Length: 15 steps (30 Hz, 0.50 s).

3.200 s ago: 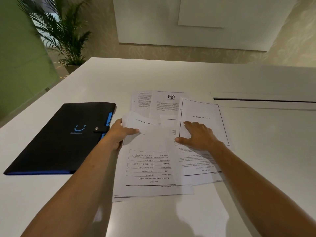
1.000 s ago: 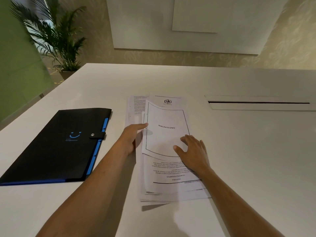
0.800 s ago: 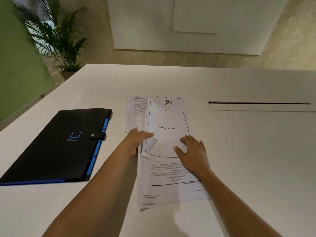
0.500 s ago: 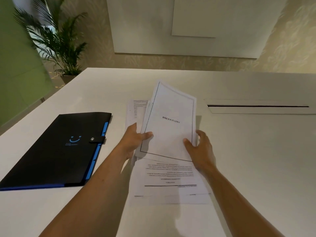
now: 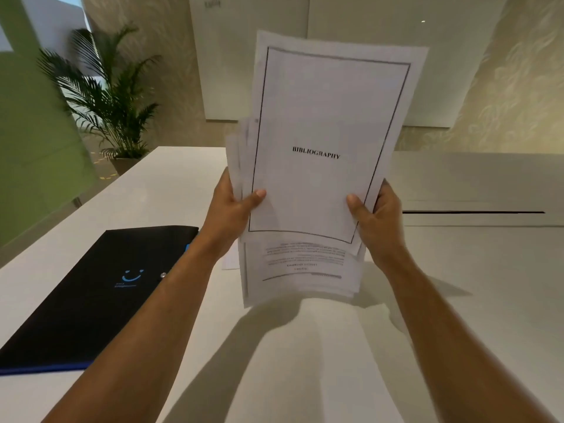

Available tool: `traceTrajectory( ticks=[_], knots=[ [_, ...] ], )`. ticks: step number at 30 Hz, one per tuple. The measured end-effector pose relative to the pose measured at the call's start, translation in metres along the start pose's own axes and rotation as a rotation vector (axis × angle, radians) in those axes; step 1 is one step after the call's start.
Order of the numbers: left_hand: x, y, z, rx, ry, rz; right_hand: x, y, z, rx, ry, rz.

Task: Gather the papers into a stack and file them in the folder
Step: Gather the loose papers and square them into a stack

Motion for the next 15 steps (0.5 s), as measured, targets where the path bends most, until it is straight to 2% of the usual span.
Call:
traceTrajectory(
  ticks=[3,8,15],
  knots=[
    [0.004,-0.007,-0.011,0.049,-0.018,-0.035,0.001,0.000,0.012,-0.049,-0.013,0.002],
    [0.009,0.002,0.002,0.034,-0.044,-0.105,0.002,0.001,-0.010,0.032,-0.063,0.099],
    [0.010,0.020,0.029,-0.013,0.002,-0.176,0.007,0.006,-0.039,0.144,-0.047,0.045]
  ],
)
Point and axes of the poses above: each hand's wrist, its own y-axis away from the middle knuckle, its own x-axis out of the palm, z = x × y, the point moved 2 cm from there along -y, towards the middle knuckle, and after that the axes turned 15 degrees about x, right-handed, at the moved point
